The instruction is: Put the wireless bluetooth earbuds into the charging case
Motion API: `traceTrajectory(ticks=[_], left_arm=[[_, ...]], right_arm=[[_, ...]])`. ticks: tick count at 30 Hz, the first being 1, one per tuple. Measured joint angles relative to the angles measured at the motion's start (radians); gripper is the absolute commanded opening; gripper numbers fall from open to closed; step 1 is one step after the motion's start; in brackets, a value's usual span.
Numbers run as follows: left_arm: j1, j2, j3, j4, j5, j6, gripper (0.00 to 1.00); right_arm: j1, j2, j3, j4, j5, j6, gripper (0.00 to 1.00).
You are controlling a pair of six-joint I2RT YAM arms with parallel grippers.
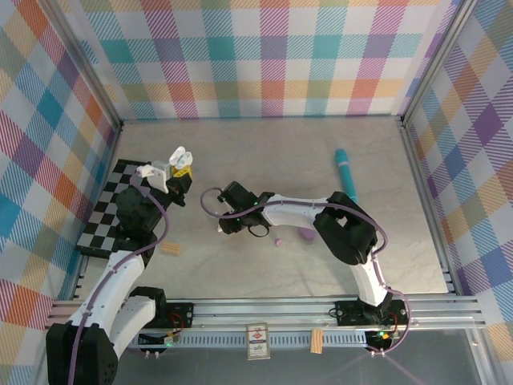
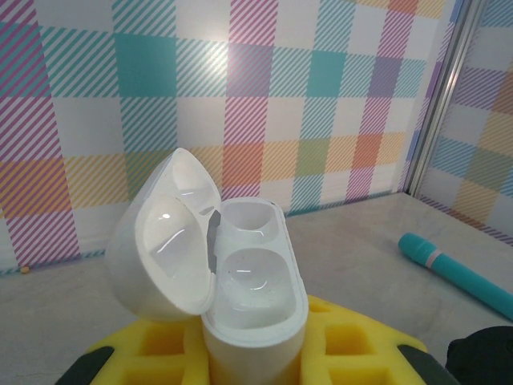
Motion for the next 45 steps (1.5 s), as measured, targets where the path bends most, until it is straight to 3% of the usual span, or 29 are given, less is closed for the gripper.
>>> traceTrajectory(ticks=[6, 17, 22, 33, 36, 39, 45], left_arm=[[0.0, -0.003, 0.002, -0.026, 0.015, 0.007, 0.0], [0.0, -0.003, 0.002, -0.033, 0.045, 0.01, 0.0], [0.0, -0.003, 0.006, -0.04, 0.058, 0.01, 0.0], [0.001, -0.019, 0.029, -0.091, 0.097, 0.032, 0.0], [0.001, -0.027, 0.03, -0.109, 0.105, 0.033, 0.0], [0.001, -0.028, 0.03, -0.115, 0.11, 0.033, 0.0], [0.001, -0.036, 0.03, -0.128, 0.084, 0.029, 0.0]], right_arm=[[0.0, 0.023, 0.023, -0.031, -0.008, -0.017, 0.47], [0.0, 0.05, 0.061, -0.089, 0.016, -0.057, 0.28], [0.0, 0.048, 0.059, -0.102, 0.051, -0.12, 0.27], [-0.055, -0.13, -0.187, -0.1, 0.055, -0.397, 0.27], [-0.09, -0.179, -0.247, -0.11, 0.035, -0.489, 0.31], [-0.13, -0.204, -0.264, -0.127, -0.007, -0.52, 0.44], [-0.176, -0.243, -0.225, -0.122, -0.105, -0.315, 0.6]])
